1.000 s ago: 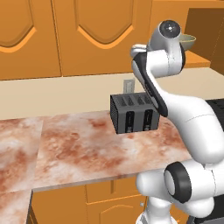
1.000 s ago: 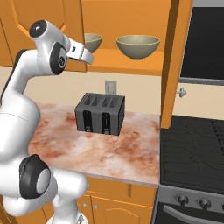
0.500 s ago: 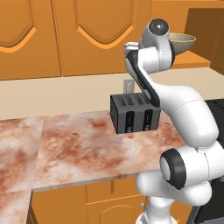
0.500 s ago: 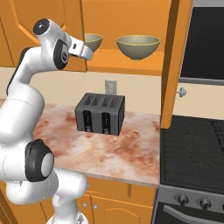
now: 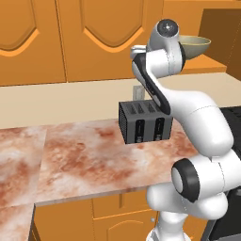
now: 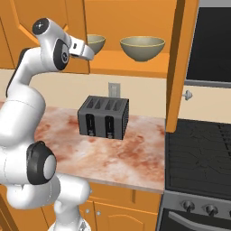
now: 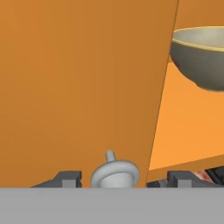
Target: Move the bowls from the cabinet to the plates on the dining table.
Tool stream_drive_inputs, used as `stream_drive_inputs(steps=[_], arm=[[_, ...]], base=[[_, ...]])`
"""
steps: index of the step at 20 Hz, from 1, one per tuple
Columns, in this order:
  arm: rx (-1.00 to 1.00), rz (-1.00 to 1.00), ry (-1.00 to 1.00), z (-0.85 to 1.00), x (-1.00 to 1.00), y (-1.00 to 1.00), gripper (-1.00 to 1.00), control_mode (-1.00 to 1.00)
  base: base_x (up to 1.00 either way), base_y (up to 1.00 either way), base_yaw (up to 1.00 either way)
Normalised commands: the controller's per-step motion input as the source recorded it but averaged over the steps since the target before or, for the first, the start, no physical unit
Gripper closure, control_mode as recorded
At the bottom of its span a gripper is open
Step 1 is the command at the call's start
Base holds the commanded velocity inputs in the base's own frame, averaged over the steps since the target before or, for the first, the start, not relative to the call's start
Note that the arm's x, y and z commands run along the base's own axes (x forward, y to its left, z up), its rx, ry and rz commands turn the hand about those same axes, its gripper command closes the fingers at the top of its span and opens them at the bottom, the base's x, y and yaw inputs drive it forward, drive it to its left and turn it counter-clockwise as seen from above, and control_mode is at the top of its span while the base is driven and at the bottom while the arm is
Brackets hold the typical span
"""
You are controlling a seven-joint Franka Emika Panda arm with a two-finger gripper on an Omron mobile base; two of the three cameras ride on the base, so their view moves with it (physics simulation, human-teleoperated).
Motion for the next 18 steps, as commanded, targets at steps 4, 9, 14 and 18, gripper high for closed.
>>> stream_drive_inputs(steps=[4, 9, 14, 18], arm=[[0.00, 0.00, -0.01, 0.07, 0.35, 0.00, -1.00, -1.00], [0.00, 0.00, -0.03, 0.19, 0.25, 0.00, -1.00, -1.00], [0.00, 0.00, -0.04, 0.18, 0.20, 0.00, -1.00, -1.00], [0.00, 0.00, -0.06, 0.25, 0.17, 0.00, -1.00, -1.00]], base=[[0.00, 0.00, 0.00], [0.00, 0.00, 0.00], [0.00, 0.00, 0.00], [0.00, 0.00, 0.00]])
